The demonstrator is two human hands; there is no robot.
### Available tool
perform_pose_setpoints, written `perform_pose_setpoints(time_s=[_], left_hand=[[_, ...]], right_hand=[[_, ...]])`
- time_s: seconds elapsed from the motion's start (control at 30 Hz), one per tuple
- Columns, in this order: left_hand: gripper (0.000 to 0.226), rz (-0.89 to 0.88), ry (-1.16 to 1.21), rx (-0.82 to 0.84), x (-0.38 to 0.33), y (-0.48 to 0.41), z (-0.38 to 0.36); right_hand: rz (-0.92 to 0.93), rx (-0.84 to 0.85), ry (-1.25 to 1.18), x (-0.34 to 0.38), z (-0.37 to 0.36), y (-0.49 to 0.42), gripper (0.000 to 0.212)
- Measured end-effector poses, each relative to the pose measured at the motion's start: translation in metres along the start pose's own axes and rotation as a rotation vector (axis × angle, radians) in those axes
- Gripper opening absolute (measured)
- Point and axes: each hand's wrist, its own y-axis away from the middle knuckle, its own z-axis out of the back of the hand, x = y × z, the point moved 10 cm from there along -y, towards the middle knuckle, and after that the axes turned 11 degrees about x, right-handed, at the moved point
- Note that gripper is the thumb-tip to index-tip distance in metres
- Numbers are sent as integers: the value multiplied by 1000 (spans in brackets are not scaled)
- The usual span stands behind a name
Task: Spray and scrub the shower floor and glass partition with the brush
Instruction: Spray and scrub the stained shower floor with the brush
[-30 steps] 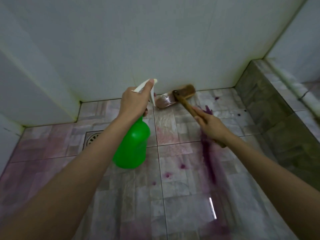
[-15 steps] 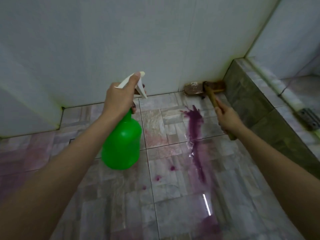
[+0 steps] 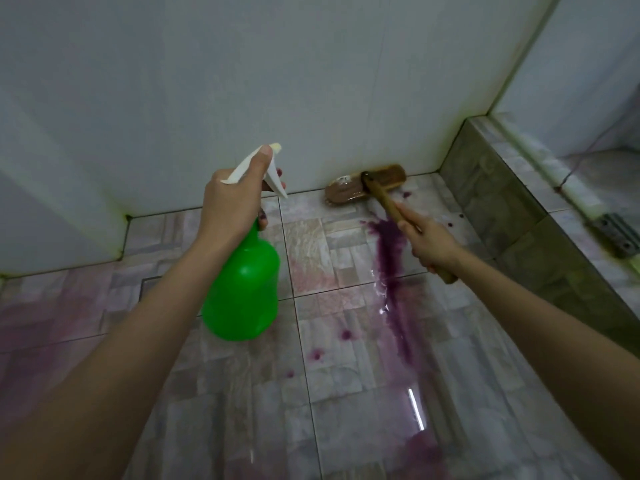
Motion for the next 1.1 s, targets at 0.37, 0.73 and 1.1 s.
perform_pose_setpoints(time_s=[0.37,0.73,1.1], left_hand=[[46,-4,-98,-3,11,34,25],[31,-13,-17,-12,9,73,49],[68,60,-164,188,12,100,-59]], right_hand=[[188,185,161,85,-103,0,46],[-139,-98,-115,-1,23,8,48],[-144,-79,6,-60,48,224,45]])
